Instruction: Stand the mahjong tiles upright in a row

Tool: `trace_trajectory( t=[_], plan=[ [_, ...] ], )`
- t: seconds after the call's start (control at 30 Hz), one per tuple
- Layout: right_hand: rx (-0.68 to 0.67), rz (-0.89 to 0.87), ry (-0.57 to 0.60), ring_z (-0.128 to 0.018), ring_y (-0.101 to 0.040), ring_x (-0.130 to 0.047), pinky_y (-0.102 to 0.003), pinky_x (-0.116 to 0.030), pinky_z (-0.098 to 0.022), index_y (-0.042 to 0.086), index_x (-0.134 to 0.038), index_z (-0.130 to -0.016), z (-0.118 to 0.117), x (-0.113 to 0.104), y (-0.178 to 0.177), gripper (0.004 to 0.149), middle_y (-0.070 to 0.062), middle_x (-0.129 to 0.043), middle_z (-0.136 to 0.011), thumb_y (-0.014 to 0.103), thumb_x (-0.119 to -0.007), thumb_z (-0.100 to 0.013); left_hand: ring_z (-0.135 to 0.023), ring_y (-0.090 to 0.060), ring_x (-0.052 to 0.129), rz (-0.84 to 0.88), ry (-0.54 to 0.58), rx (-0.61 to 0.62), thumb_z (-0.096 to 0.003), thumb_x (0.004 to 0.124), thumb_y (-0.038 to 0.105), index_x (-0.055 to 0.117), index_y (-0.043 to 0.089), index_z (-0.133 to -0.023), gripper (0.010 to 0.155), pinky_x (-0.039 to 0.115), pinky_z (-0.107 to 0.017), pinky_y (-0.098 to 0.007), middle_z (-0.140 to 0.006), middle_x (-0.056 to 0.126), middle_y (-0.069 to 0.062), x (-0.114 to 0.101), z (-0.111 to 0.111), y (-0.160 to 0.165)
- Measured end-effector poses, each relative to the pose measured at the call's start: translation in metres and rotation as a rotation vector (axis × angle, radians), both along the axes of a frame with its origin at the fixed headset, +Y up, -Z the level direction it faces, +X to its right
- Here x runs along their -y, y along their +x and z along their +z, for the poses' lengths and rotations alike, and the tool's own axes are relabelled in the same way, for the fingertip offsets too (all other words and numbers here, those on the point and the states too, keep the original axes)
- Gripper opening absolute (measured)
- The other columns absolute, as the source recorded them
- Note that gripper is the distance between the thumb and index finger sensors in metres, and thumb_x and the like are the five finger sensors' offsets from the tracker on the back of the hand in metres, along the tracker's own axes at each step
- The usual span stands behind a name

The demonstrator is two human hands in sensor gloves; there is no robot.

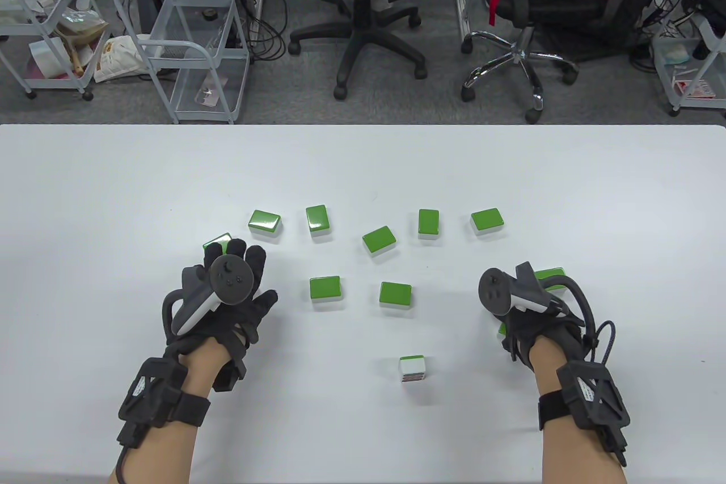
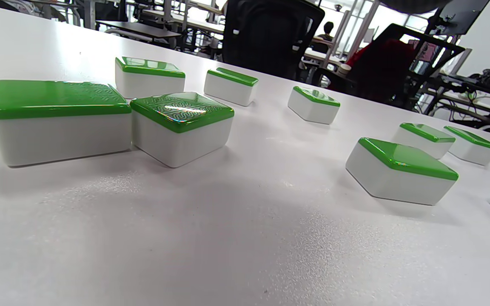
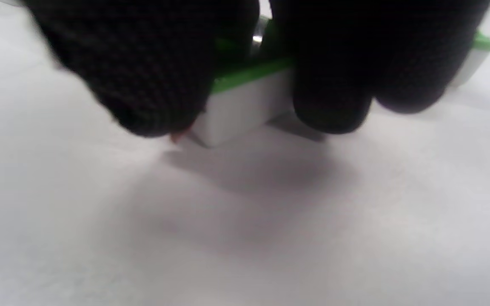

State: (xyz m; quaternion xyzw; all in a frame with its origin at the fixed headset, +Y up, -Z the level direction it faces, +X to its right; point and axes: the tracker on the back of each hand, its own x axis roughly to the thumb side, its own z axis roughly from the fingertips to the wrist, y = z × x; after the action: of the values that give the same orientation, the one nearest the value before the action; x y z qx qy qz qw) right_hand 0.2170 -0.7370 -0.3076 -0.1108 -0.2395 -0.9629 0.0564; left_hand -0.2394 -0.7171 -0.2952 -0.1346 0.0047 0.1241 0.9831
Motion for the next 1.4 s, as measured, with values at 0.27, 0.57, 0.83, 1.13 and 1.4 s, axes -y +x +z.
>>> trace_trajectory(
  t=[0.27, 0.57, 0.83, 1.13, 1.4],
  plan=[
    [-0.069, -0.362, -0.253, -0.065, -0.047, -0.091, -0.057, -0.08, -0.046, -0.004, -0.047, -0.092, 0.017, -0.023, -0.044, 0.082, -0.032, -0.062, -0.095, 0.021, -0.088, -0.026, -0.107, -0.033, 0.006, -0.002, -0.004, 0.001, -0.0312, 0.059, 0.063, 0.02, 0.043, -0.097, 0.079, 0.024, -0.077, -0.061, -0.111, 0.009, 0.009, 0.0, 0.0, 0.0],
    [-0.133, -0.388, -0.486, -0.065, -0.048, -0.09, -0.057, -0.08, -0.046, -0.004, -0.048, -0.092, 0.03, -0.003, -0.075, 0.08, -0.033, -0.061, -0.095, 0.019, -0.087, -0.026, -0.107, -0.033, 0.006, -0.006, -0.007, 0.006, -0.0313, 0.059, 0.063, 0.02, 0.043, -0.097, 0.079, 0.024, -0.077, -0.061, -0.111, 0.009, 0.009, 0.0, 0.0, 0.001],
    [-0.148, -0.446, -0.491, -0.064, -0.048, -0.092, -0.056, -0.081, -0.045, 0.001, -0.061, -0.09, 0.028, 0.002, -0.085, 0.068, -0.032, -0.064, -0.093, 0.017, -0.082, -0.028, -0.107, -0.033, 0.006, -0.014, -0.028, 0.008, -0.0314, 0.059, 0.062, 0.019, 0.043, -0.097, 0.079, 0.023, -0.076, -0.061, -0.111, 0.009, 0.008, 0.002, 0.0, 0.001],
    [-0.093, -0.579, -0.451, -0.057, -0.044, -0.099, -0.053, -0.085, -0.04, 0.008, -0.072, -0.087, 0.017, 0.006, -0.078, 0.058, -0.023, -0.08, -0.088, 0.02, -0.08, -0.031, -0.106, -0.033, 0.006, -0.018, -0.043, 0.009, -0.0313, 0.059, 0.062, 0.02, 0.043, -0.097, 0.079, 0.023, -0.076, -0.061, -0.111, 0.008, 0.008, 0.004, 0.0, 0.002],
    [-0.082, -0.567, -0.378, -0.059, -0.043, -0.098, -0.053, -0.084, -0.039, 0.008, -0.069, -0.089, 0.016, -0.015, -0.071, 0.06, -0.023, -0.078, -0.09, 0.024, -0.082, -0.033, -0.106, -0.033, 0.005, -0.018, -0.046, 0.012, -0.0314, 0.059, 0.062, 0.02, 0.043, -0.097, 0.079, 0.023, -0.076, -0.061, -0.111, 0.008, 0.008, 0.003, 0.001, 0.002]
  ],
)
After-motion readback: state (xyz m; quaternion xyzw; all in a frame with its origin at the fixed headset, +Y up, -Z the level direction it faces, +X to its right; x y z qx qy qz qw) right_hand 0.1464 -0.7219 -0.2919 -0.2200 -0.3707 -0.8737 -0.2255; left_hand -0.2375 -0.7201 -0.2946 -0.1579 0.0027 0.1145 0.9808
